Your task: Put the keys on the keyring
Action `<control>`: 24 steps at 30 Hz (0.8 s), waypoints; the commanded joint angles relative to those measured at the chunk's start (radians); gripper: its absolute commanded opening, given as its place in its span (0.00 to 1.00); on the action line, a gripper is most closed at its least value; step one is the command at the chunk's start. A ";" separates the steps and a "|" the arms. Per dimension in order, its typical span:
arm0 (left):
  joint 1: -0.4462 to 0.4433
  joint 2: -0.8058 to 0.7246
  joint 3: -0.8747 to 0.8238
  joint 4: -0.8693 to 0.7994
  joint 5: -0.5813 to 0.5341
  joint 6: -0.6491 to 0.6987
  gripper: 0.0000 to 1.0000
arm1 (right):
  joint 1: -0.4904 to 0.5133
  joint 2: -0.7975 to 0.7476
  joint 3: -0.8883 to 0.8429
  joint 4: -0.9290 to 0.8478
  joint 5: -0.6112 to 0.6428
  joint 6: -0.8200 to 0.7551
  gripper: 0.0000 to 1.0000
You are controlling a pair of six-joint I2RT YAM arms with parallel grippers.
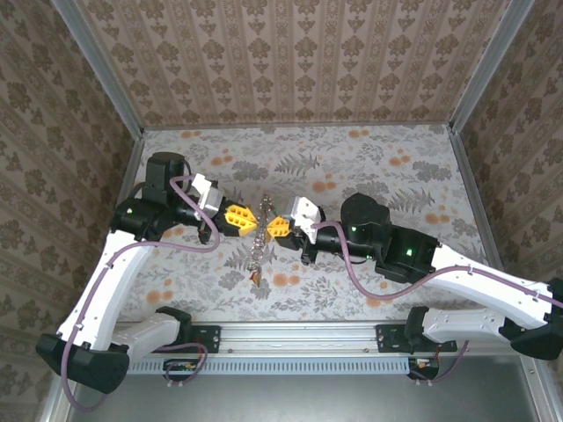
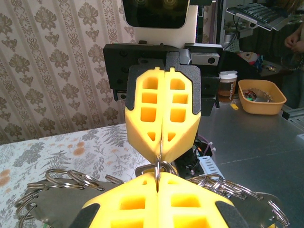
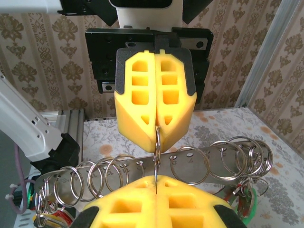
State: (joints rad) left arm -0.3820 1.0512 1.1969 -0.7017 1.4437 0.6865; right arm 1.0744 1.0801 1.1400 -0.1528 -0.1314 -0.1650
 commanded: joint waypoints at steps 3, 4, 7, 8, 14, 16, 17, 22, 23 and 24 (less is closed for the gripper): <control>0.001 -0.023 -0.012 0.020 0.047 -0.010 0.00 | 0.006 0.021 0.035 0.066 -0.019 -0.019 0.00; 0.001 -0.023 -0.013 0.019 0.046 -0.010 0.00 | 0.005 0.022 0.036 0.068 -0.019 -0.019 0.00; -0.001 -0.026 -0.014 0.020 0.047 -0.011 0.00 | 0.006 0.024 0.040 0.074 -0.025 -0.020 0.00; -0.001 -0.025 -0.014 0.019 0.046 -0.012 0.00 | 0.006 0.027 0.041 0.078 -0.027 -0.020 0.00; -0.003 -0.031 -0.014 0.019 0.046 -0.013 0.00 | 0.003 0.041 0.055 0.079 -0.040 -0.029 0.00; -0.003 -0.030 -0.015 0.021 0.047 -0.012 0.00 | 0.004 0.044 0.059 0.082 -0.046 -0.029 0.00; -0.002 -0.030 -0.015 0.022 0.046 -0.013 0.00 | 0.003 0.046 0.060 0.083 -0.048 -0.030 0.00; -0.004 -0.034 -0.016 0.021 0.044 -0.012 0.00 | 0.001 0.052 0.068 0.078 -0.048 -0.034 0.00; -0.004 -0.035 -0.016 0.022 0.041 -0.012 0.00 | 0.001 0.052 0.069 0.078 -0.044 -0.034 0.00; -0.003 -0.037 -0.017 0.022 0.038 -0.012 0.00 | 0.001 0.051 0.067 0.076 -0.041 -0.032 0.00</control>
State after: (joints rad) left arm -0.3767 1.0328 1.1904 -0.6941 1.4437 0.6804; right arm 1.0733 1.1137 1.1652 -0.1383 -0.1547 -0.1837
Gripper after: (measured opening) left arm 0.043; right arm 0.049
